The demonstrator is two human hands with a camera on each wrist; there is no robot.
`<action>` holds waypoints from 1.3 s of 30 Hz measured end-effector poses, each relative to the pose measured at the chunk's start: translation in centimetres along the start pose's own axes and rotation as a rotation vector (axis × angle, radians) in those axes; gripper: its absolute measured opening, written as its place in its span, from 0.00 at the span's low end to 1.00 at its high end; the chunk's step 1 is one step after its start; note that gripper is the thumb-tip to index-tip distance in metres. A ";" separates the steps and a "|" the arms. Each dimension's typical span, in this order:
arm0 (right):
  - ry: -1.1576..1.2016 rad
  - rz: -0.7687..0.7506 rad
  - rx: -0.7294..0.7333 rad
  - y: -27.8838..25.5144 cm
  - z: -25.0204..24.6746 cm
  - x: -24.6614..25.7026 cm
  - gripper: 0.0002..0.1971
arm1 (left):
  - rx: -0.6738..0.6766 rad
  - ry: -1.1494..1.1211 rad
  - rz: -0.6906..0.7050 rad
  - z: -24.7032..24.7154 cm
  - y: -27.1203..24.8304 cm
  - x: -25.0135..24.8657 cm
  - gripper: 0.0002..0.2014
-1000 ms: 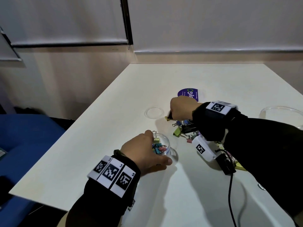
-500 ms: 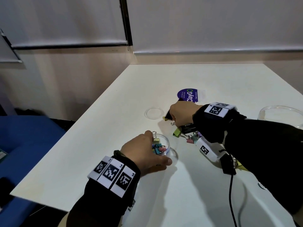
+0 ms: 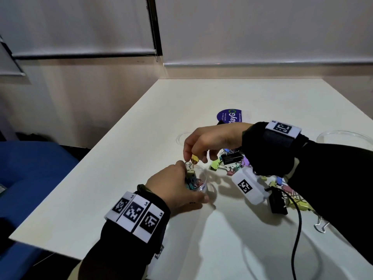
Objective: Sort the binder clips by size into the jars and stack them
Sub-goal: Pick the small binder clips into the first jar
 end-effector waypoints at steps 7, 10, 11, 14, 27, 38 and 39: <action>-0.315 0.096 -0.494 -1.0 -6.0 -3.1 0.16 | 0.002 -0.003 -0.005 0.0 -0.3 0.0 0.33; -0.489 0.146 -0.502 0.2 -6.0 -4.1 0.19 | -0.004 -0.003 -0.008 0.0 -0.3 0.0 0.34; -0.523 0.139 -0.493 0.5 -5.7 -4.0 0.19 | -0.003 -0.004 -0.009 0.0 -0.3 0.0 0.34; -0.621 0.101 -0.490 1.6 -5.2 -3.2 0.18 | 0.003 -0.011 -0.007 0.0 -0.2 -0.1 0.34; -0.872 0.221 -0.415 4.0 -4.5 -3.0 0.12 | 0.021 0.005 0.007 0.0 -0.1 -0.1 0.36; -0.883 0.184 -0.421 3.3 -3.8 -2.6 0.11 | 0.013 0.011 0.001 0.0 -0.4 -0.3 0.36; -0.862 0.165 -0.449 3.3 -4.0 -2.8 0.12 | 0.013 0.009 0.001 0.0 -0.4 -0.4 0.36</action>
Point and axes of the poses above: each hand's wrist, its own y-axis towards the middle knuckle, its own z-axis out of the palm, x = y × z, the point moved 6 cm from there along y, towards the middle knuckle, and after that the axes turned 13 degrees about x, right-handed, at the moved point
